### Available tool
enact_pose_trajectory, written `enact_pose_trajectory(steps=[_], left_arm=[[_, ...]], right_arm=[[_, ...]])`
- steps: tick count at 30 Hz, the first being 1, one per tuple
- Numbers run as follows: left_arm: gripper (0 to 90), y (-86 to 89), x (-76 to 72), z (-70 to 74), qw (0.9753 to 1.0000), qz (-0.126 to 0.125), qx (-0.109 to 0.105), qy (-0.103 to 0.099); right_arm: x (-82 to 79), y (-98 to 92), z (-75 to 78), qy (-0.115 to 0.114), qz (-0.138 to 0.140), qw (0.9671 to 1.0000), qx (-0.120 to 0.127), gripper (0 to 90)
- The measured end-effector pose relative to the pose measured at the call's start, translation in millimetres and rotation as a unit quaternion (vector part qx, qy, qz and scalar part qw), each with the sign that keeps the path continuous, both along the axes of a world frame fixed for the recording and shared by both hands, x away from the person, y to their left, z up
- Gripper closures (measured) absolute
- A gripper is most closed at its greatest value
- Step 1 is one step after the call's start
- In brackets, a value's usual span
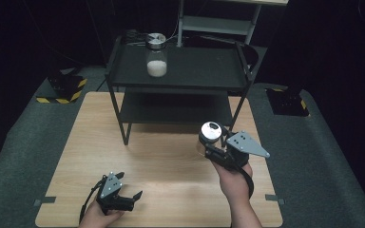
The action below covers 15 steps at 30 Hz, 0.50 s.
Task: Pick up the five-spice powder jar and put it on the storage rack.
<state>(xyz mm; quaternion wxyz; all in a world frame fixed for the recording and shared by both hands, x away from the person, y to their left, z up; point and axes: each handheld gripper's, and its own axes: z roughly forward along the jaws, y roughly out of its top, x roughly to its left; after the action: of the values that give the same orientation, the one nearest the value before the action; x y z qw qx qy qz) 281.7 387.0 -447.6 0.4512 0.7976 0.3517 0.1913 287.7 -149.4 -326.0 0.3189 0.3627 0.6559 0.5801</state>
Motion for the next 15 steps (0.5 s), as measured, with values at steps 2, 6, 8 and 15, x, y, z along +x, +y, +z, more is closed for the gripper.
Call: enact_pose_trajectory(steps=[2,6,8,15], left_arm=[[1.2,0.9,0.1,-0.4,1.0,-0.001,-0.002,0.0],[1.3,1.1,0.2,-0.4,1.0,-0.002,-0.002,-0.001],[1.3,1.4,0.5,-0.4,1.0,-0.003,-0.002,0.0],[1.4,4.9,2.0,-1.5,0.9999,-0.005,-0.013,0.003]], right_arm=[[1.1,-0.3,5.4,-0.002,0.0,1.0,-0.001,35.1],[3.2,-1.1,16.6,-0.006,0.0,1.0,-0.001,35.1],[4.7,-1.6,23.0,-0.008,0.0,1.0,-0.001,35.1],[8.7,-1.8,38.7,-0.013,-0.003,0.9999,-0.006,35.1]])
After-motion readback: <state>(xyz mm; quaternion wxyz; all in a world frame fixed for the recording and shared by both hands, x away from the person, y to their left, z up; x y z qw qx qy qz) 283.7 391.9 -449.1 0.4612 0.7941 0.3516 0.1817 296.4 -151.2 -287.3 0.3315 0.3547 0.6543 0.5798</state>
